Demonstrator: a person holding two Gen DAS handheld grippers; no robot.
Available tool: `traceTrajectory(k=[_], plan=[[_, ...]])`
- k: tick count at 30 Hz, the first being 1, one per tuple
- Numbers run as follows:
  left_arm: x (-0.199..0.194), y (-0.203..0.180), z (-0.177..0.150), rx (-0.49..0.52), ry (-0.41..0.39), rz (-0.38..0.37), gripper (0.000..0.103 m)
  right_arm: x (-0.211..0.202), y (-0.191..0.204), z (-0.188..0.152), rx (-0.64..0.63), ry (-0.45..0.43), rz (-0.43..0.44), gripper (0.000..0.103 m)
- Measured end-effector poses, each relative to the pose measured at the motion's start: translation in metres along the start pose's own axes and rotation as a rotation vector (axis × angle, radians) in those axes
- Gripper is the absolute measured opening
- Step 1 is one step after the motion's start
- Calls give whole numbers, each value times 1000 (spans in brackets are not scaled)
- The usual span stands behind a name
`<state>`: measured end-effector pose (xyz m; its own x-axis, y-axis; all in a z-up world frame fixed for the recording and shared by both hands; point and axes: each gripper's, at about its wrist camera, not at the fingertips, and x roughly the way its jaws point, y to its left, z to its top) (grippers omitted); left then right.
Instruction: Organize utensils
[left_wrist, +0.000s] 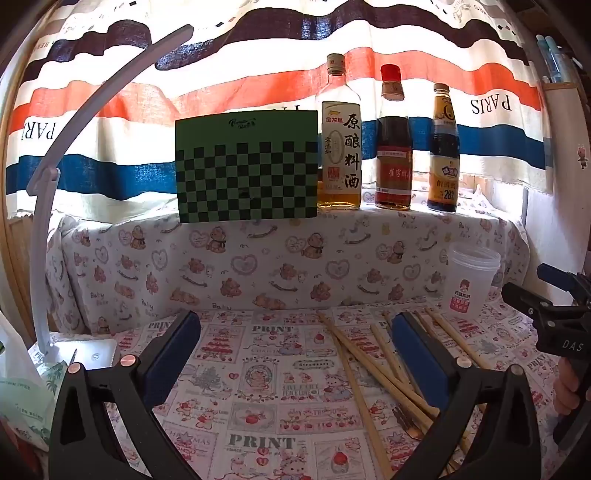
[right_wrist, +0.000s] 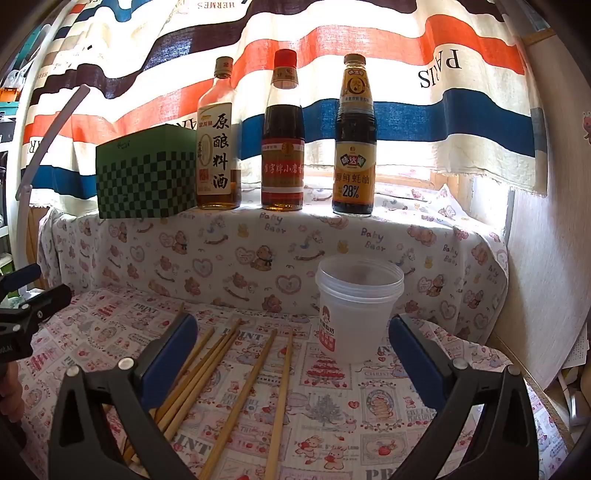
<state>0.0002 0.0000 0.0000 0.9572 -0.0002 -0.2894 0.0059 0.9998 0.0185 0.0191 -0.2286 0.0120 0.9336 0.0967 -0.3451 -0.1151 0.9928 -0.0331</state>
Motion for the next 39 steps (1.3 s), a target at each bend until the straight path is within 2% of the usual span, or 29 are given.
traceTrajectory(k=[7,21,27,31,39], plan=[[3,0,1,-26,11,-26,103,0,0,0,-2,-3,0,103],[-2,-3,1,-20,1,-24,103,1,1,-1,-4,9,14,103],[-4,-7,1,-7,-3,-67,103,3,2,0,-4,16,22,103],[-5,-6,1,-8,-6,-78,103,2,-1,-1,19,17,-38,103],[-6,-10,1,7,-3,-104,103,3,-2,0,25,24,-11,103]])
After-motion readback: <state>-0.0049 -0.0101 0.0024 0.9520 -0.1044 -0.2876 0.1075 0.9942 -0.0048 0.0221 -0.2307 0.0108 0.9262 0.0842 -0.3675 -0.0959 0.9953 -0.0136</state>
